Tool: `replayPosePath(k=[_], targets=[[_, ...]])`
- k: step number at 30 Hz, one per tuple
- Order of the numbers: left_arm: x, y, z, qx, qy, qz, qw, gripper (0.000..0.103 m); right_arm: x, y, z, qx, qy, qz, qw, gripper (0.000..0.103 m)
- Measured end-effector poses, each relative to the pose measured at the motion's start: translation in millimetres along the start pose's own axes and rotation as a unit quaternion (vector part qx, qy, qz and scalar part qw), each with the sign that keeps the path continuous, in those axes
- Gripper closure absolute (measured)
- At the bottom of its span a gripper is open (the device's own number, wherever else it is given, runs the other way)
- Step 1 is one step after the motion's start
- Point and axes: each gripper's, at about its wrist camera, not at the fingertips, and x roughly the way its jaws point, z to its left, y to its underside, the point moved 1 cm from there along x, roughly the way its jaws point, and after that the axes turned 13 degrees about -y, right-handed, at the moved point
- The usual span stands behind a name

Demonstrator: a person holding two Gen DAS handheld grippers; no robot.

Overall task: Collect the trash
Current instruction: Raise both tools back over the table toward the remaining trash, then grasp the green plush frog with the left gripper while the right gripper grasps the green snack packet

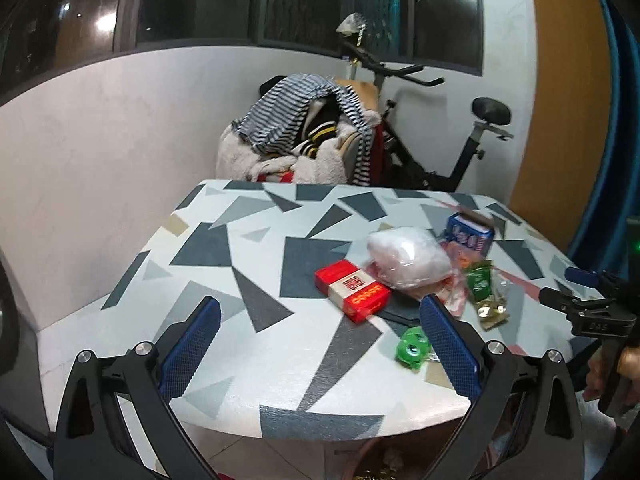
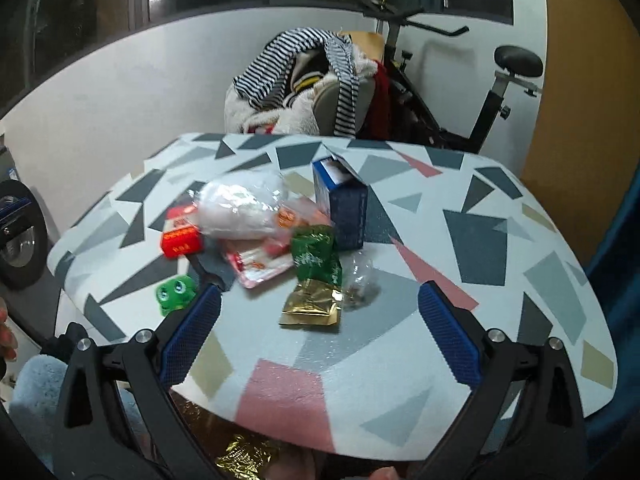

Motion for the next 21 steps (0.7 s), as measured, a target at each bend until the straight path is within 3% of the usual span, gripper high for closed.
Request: replayPosePath(k=[5,6,8,14,21], targets=[[20,8,-1,-0.026,0.007,0.024,0.9994,0.006,25,2,-16,0.004,-0.03,0.01,0.999,0.008],[22,10,-1,-0.025,0.007,0.023,0.9994,0.006,30,1,-19,0.006,-0.039,0.01,0.999,0.013],[25,12,-6,-0.017,0.006,0.02,0.9996,0.006,41,-1,-22,0.007,-0.051,0.016,0.999,0.032],[36,19,-17,-0.015,0.03,0.034,0.9988,0.006,77,-9,-23,0.02,-0.073,0.041,0.996,0.054],[44,30,-29,-0.014,0.057,0.056,0.9967,0.006,111,-6,-22,0.03,-0.039,0.082,0.995,0.055]])
